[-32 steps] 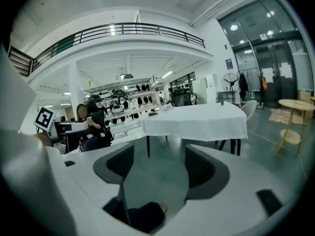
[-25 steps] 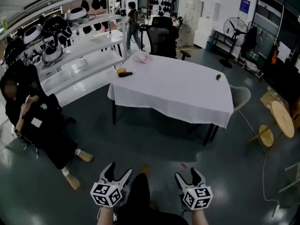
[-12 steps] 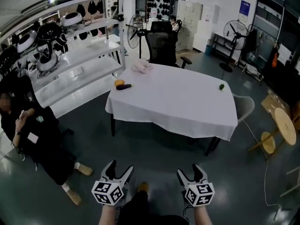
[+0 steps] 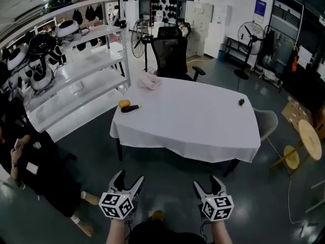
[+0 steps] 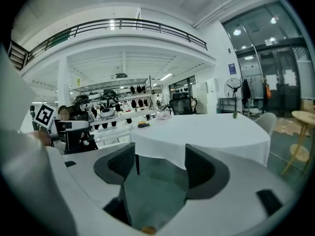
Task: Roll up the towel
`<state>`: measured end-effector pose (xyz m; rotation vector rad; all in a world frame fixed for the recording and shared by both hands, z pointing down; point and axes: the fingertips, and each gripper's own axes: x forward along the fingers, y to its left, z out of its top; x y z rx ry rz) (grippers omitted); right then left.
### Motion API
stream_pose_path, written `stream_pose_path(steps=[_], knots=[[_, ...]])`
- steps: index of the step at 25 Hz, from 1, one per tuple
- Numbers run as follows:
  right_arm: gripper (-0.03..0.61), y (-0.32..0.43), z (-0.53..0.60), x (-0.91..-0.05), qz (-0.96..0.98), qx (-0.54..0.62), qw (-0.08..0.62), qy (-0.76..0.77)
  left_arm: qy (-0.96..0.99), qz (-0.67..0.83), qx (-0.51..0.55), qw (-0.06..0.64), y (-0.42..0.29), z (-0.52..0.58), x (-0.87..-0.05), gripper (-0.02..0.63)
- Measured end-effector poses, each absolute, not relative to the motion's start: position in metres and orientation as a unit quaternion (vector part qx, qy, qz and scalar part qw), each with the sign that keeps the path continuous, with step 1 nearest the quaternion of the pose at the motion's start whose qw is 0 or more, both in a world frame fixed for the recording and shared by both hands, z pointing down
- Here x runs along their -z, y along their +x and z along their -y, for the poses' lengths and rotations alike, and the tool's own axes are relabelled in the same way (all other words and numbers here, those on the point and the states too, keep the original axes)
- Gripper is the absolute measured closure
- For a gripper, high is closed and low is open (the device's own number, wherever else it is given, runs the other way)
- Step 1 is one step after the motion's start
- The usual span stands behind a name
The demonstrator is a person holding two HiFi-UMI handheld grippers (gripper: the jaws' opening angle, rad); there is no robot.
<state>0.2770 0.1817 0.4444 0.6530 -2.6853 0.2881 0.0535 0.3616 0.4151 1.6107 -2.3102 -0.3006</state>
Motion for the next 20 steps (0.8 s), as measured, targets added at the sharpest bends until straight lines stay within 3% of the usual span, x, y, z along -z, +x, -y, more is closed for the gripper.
stream_pose_path(steps=[11,20], knots=[[0.259,0.213,-0.144,-0.450,0.948,-0.103,0.174,0.246,0.569,0.801,0.103,0.154,-0.014,-0.324,-0.421,0.235],[0.259,0.217,-0.163,-0.481,0.937,-0.127,0.214,0.246,0.580,0.786,0.096,0.190,-0.008,-0.325,-0.446,0.235]])
